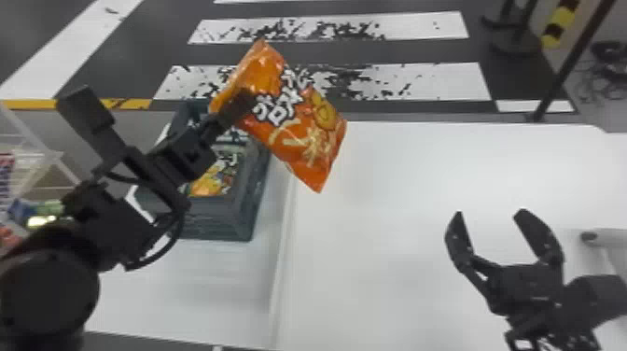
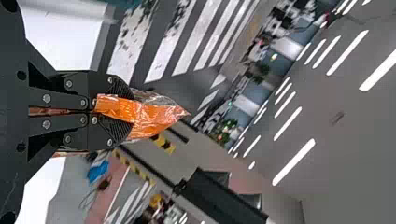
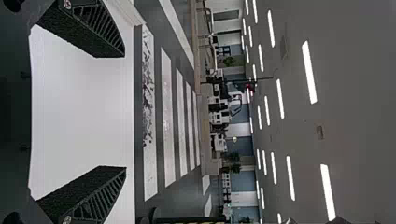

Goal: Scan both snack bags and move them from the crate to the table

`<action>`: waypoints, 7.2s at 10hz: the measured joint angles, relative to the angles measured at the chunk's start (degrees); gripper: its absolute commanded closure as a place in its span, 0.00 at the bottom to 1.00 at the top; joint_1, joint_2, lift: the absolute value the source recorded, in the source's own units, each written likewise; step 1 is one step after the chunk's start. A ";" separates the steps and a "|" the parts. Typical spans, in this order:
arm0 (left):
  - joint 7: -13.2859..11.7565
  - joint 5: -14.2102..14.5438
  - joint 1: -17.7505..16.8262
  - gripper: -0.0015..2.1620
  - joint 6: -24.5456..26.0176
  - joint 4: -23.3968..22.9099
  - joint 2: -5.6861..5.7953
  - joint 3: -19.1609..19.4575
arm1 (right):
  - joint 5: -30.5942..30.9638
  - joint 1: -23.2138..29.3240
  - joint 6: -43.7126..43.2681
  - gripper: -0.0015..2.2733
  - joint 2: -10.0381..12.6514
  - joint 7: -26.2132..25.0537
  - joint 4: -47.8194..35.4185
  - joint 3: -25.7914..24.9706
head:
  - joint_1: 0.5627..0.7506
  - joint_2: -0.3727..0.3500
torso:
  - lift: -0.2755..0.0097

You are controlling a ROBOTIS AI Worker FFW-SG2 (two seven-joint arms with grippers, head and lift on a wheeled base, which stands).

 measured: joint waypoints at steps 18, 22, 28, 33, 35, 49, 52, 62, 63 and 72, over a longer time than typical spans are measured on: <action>10.65 -39.93 4.23 0.03 -31.05 16.61 -1.50 -27.73 | -2.02 0.16 8.46 0.04 -0.22 0.89 -4.43 -0.71 | 0.70 0.35 | 0.66; 10.14 -40.80 12.17 0.03 -32.89 9.76 -0.17 -22.27 | -10.46 -4.32 33.55 0.05 -0.39 8.63 -7.37 -4.67 | 0.70 0.46 | 0.66; 7.88 -38.90 13.21 0.03 -33.20 10.16 1.13 -21.51 | -26.22 -15.67 70.42 0.05 -0.32 19.78 -0.68 -19.08 | 0.70 0.43 | 0.66; 7.62 -38.17 12.68 0.03 -33.03 10.75 1.65 -21.58 | -29.81 -20.53 73.93 0.05 -0.47 20.70 5.29 -19.66 | 0.70 0.45 | 0.66; 7.61 -37.96 12.59 0.03 -33.02 11.09 1.69 -21.60 | -30.05 -22.88 75.57 0.10 -0.43 20.76 7.71 -17.63 | 0.70 0.48 | 0.66; 7.27 -37.20 11.62 0.04 -33.00 12.08 1.95 -22.48 | 2.50 -16.35 59.24 0.99 -6.31 12.89 -19.93 -10.80 | 0.70 0.33 | 0.66; 7.27 -37.16 11.62 0.04 -32.85 12.11 2.10 -22.48 | 31.59 -14.33 49.46 0.99 -11.62 7.62 -18.47 3.77 | 0.70 0.37 | 0.66; 7.27 -36.81 11.54 0.04 -32.84 12.57 2.39 -22.09 | 35.67 -7.65 38.55 0.03 -17.31 35.82 -15.16 0.77 | 0.70 0.44 | 0.66; 7.27 -36.81 11.54 0.04 -32.85 12.58 2.39 -22.10 | 27.72 -7.63 38.50 0.05 -16.45 37.95 -15.99 -4.23 | 0.70 0.42 | 0.66; 7.27 -36.63 11.63 0.04 -32.85 12.42 2.13 -22.22 | 3.84 -16.99 41.22 0.99 -6.45 34.70 -6.34 -5.46 | 0.70 0.50 | 0.66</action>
